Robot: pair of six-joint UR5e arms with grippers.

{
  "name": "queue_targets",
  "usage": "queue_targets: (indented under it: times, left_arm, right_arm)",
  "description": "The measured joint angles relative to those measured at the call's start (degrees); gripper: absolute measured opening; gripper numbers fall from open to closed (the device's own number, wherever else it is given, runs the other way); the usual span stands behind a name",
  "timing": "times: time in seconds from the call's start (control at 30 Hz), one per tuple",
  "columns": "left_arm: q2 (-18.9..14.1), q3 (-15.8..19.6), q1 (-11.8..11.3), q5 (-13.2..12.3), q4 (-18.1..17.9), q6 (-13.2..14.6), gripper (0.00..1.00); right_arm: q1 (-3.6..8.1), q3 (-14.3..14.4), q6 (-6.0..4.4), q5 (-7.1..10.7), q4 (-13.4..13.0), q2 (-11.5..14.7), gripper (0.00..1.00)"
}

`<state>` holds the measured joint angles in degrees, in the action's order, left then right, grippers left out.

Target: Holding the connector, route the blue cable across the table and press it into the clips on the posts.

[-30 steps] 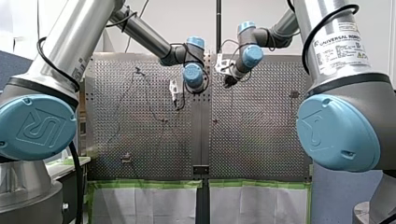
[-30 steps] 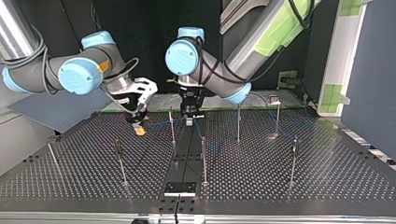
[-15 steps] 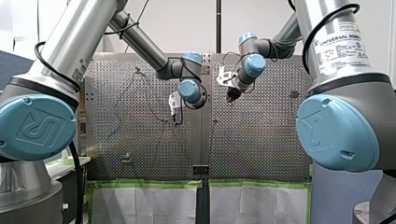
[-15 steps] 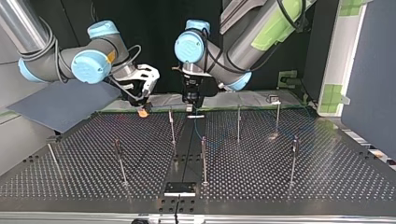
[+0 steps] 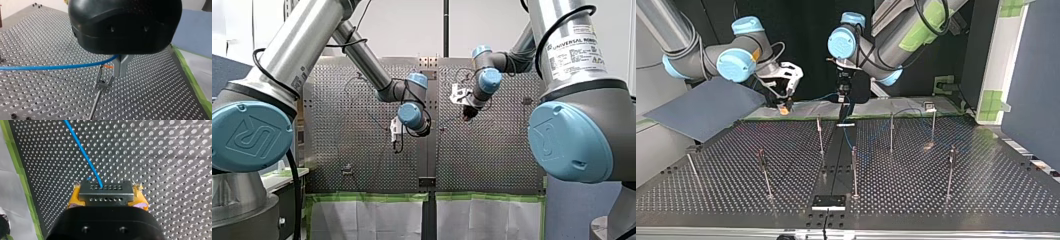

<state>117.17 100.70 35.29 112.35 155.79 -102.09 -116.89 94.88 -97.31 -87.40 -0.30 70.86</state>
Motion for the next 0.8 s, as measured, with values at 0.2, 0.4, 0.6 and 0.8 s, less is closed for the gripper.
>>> queue_targets:
  times: [0.2,0.4,0.6,0.8]
  left_arm:
    - [0.0,-0.8,-0.3,-1.7,-1.4,-0.7,0.0]
    - [1.5,-3.3,-0.4,-3.5,-1.3,-1.9,0.0]
    - [4.9,-6.8,-0.5,-4.5,-0.7,-3.0,0.0]
    - [6.2,-8.5,-1.0,-5.1,-1.0,-3.8,0.0]
  right_arm:
    - [0.45,1.5,-0.1,0.06,-1.6,-0.1,0.0]
    - [0.74,2.9,-0.81,0.29,-4.0,-0.2,0.0]
    - [1.45,3.2,-1.6,0.58,-4.7,-1.2,0.0]
    - [2.81,3.2,-1.9,0.75,-5.2,-3.2,0.0]
